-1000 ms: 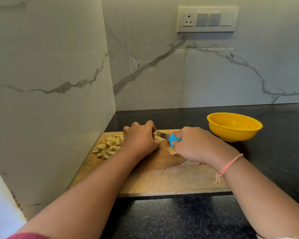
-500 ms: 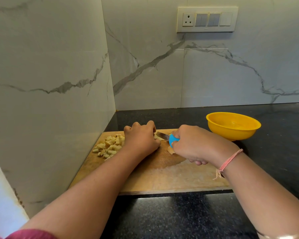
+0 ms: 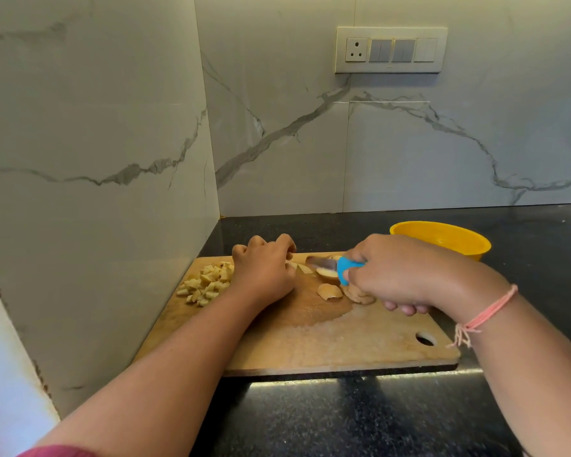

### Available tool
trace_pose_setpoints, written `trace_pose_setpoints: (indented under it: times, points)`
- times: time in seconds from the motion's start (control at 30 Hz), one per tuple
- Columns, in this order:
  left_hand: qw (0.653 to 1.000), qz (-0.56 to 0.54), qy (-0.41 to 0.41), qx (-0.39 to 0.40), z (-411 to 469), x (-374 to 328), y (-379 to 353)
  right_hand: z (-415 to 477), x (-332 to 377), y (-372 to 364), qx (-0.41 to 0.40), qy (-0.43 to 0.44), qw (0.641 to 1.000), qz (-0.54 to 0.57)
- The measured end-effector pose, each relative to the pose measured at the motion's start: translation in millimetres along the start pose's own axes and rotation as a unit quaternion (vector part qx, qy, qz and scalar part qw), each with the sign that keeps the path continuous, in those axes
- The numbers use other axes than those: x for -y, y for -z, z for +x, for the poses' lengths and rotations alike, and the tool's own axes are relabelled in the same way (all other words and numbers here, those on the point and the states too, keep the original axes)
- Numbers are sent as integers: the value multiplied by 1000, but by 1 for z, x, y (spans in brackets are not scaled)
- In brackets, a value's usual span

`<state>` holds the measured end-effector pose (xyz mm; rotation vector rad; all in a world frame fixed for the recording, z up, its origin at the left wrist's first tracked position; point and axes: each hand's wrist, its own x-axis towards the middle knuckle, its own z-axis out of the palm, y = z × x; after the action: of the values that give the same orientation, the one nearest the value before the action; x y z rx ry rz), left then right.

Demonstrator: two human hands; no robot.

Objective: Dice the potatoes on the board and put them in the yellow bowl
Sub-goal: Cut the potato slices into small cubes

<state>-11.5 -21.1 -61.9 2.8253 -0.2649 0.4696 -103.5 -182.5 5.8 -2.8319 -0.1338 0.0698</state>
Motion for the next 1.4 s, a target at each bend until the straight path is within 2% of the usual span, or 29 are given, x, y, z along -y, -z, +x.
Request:
trace_pose_setpoints:
  times: [0.23, 0.43, 0.77, 1.1, 1.4]
  points:
    - [997, 9, -19, 71, 7, 0, -2, 38, -7, -21, -132, 20, 990, 48]
    - [996, 58, -11, 66, 12, 2, 0, 48, -12, -34, -156, 29, 986, 48]
    - [986, 148, 54, 57, 8, 5, 3, 35, -8, -37, -64, 25, 992, 104]
    - [993, 103, 28, 54, 3, 6, 6, 12, 3, -39, -35, 6, 996, 82]
    - [991, 108, 64, 49, 3, 9, 6, 12, 13, -41, -14, 14, 998, 59]
